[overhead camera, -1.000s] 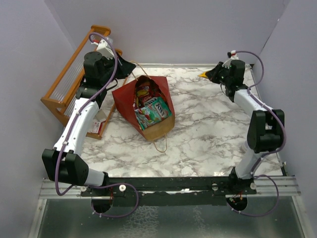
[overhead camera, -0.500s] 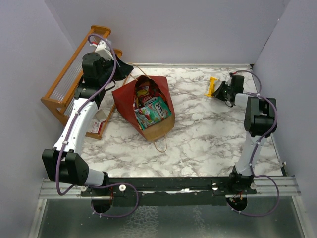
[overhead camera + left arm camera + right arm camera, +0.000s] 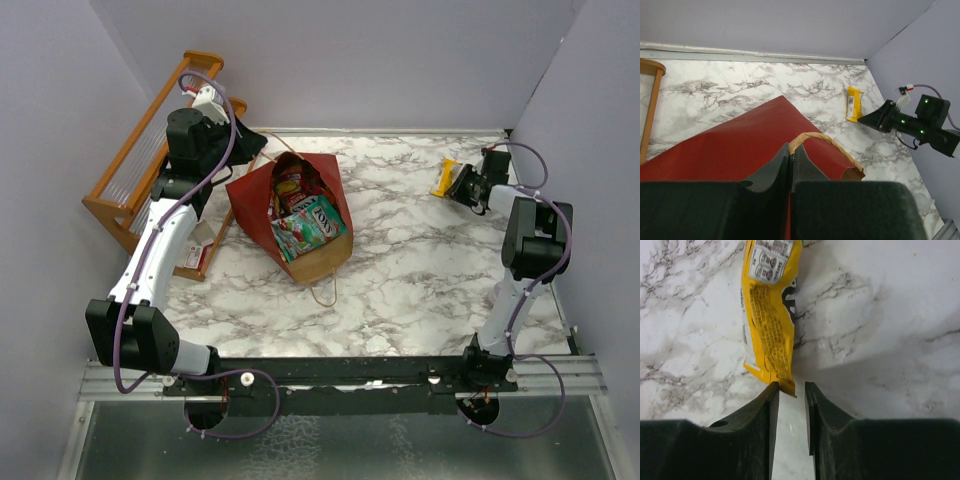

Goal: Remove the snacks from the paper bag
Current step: Place the snack at the center of the board, then take out the snack from the paper bag.

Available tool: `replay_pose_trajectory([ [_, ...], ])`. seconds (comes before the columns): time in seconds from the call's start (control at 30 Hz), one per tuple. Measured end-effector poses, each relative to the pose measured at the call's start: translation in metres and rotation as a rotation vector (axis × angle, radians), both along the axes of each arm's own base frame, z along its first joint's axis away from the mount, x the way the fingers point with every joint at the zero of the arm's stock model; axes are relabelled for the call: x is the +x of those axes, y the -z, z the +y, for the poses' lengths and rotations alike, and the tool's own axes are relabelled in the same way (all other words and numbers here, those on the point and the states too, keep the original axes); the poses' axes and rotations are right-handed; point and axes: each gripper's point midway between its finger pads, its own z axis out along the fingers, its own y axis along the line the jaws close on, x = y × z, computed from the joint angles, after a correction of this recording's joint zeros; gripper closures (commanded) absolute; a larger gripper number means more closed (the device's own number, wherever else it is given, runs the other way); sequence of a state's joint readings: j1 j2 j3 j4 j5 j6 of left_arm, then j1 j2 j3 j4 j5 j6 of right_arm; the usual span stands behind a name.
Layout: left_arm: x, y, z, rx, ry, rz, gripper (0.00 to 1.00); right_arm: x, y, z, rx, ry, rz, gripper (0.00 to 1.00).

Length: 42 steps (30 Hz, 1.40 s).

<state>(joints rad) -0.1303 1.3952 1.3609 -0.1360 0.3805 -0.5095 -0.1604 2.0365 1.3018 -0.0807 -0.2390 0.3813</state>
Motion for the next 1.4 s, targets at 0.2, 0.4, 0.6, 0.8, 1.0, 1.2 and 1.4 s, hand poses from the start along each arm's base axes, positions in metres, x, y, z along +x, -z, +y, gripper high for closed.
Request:
replay_pose_trajectory([
  [0.2,0.000,0.009,0.001,0.004,-0.003,0.011,1.00,-0.036,-0.034,0.006,-0.001,0.006,-0.028,0.64],
  [0.4,0.002,0.011,0.007,-0.002,-0.016,0.014,1.00,-0.088,-0.065,0.041,0.079,-0.088,-0.166,0.51],
  [0.6,0.004,0.008,0.010,-0.016,-0.021,0.010,1.00,-0.140,-0.077,0.146,0.099,-0.414,-0.229,0.44],
  [0.8,0.004,0.010,0.011,-0.024,-0.016,0.012,1.00,-0.192,-0.166,0.255,-0.028,-0.863,-0.573,0.35],
  [1.0,0.004,0.010,0.013,-0.038,-0.016,0.011,1.00,-0.220,-0.223,0.319,-0.179,-1.219,-0.945,0.24],
  [1.2,0.004,0.012,0.012,-0.038,-0.013,0.014,1.00,-0.210,-0.206,0.377,-0.471,-1.545,-1.079,0.24],
  [1.4,0.004,0.012,0.012,-0.038,-0.012,0.011,1.00,-0.166,-0.193,0.414,-0.781,-1.738,-1.114,0.24],
])
